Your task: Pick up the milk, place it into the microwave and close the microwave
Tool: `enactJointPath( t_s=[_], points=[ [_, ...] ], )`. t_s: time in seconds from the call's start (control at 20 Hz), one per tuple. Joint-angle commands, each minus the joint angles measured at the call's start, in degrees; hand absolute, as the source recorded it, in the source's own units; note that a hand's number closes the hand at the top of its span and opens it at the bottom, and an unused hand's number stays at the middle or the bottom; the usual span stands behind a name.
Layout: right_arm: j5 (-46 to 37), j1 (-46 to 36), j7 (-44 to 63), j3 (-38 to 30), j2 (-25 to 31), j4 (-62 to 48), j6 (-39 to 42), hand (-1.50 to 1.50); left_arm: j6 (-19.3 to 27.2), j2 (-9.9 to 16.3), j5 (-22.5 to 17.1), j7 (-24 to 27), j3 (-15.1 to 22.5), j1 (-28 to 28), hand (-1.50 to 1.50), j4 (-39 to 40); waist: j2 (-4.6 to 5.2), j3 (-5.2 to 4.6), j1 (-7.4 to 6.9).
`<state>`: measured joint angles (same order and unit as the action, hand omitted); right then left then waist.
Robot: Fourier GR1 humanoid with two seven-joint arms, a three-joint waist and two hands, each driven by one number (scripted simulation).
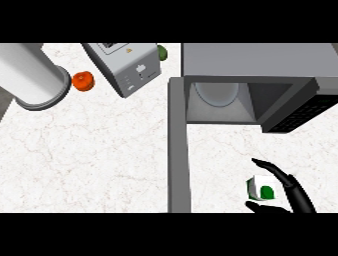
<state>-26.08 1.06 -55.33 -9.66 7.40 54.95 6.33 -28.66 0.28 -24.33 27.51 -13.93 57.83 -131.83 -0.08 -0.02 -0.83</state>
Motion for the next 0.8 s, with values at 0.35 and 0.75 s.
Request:
enactJointPath(
  t_s=[0.35, 0.75],
  points=[
    [-7.4, -9.9, -6.4, -1.2, 1.3, -18.1, -15.3, 1.5, -3.3, -0.3, -1.2, 1.6, -1.9, 1.6, -1.5, 0.2, 0.1, 0.11, -0.62],
    [-5.2, -18.2, -6.7, -4.3, -0.2, -24.6, -19.4, 1.5, -3.3, -0.3, -2.7, -0.4, -3.2, -0.7, -1.5, 0.9, 0.2, 0.12, -0.39]
  ],
)
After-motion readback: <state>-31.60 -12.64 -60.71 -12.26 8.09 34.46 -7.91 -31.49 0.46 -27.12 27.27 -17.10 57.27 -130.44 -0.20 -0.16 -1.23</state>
